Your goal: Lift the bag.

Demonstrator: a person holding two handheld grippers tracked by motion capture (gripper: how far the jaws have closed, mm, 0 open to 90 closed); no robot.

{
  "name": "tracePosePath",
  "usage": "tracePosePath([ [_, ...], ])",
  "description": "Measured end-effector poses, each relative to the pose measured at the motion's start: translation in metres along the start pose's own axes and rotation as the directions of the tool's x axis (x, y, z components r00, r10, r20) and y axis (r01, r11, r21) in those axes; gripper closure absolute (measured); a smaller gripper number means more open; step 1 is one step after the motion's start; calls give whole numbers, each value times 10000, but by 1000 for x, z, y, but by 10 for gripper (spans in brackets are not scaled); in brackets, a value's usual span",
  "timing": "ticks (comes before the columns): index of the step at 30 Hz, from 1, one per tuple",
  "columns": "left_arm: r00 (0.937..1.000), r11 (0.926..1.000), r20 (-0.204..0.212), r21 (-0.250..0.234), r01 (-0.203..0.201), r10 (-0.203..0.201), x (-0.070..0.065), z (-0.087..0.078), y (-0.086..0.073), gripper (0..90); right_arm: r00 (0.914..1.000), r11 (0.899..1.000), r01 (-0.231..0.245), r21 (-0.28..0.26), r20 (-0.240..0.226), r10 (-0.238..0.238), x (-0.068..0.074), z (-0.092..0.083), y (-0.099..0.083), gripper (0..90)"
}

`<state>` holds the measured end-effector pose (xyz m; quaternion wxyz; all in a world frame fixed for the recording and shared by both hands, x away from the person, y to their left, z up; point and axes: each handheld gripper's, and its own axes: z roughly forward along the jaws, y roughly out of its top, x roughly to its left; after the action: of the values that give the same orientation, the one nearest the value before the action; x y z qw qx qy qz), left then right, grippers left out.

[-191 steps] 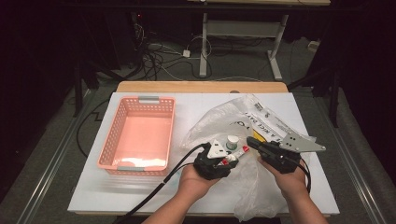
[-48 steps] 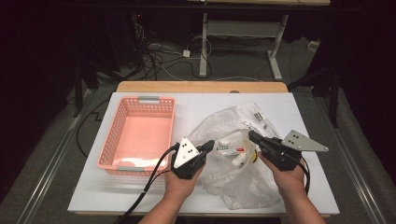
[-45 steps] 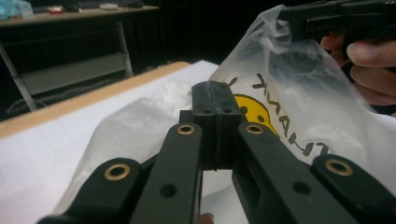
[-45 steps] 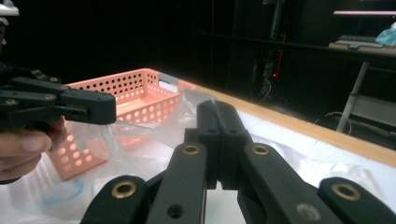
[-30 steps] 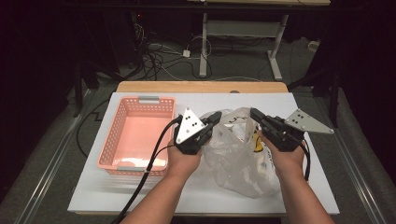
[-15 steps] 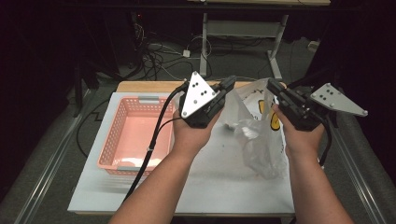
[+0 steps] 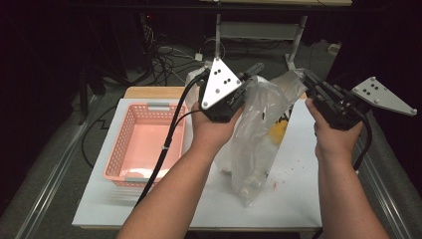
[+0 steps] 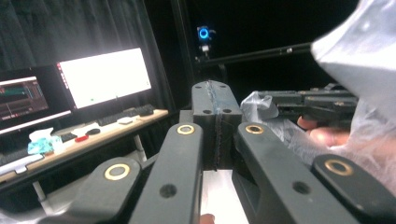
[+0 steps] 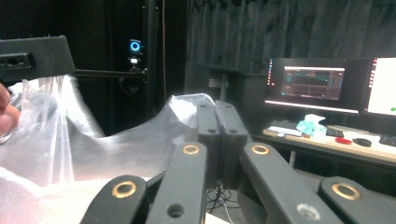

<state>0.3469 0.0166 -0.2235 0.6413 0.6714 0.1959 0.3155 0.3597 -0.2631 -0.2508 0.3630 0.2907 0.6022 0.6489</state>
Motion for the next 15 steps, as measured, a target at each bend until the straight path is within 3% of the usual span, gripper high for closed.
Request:
tracePosePath([
  [9, 9997, 9998, -249, 205, 78, -73, 13, 15, 4, 888, 9985, 9999, -78, -104, 536, 84, -22, 7, 17, 900],
  [13, 9997, 9979, -234, 639, 126, -111, 11, 21, -13, 887, 9985, 9998, -83, 174, 535, 74, -24, 7, 8, 900],
  [15, 9992, 9958, -172, 837, 371, -358, 11, 22, -23, 886, 9987, 9993, -111, 363, 500, 93, -24, 7, -1, 900],
])
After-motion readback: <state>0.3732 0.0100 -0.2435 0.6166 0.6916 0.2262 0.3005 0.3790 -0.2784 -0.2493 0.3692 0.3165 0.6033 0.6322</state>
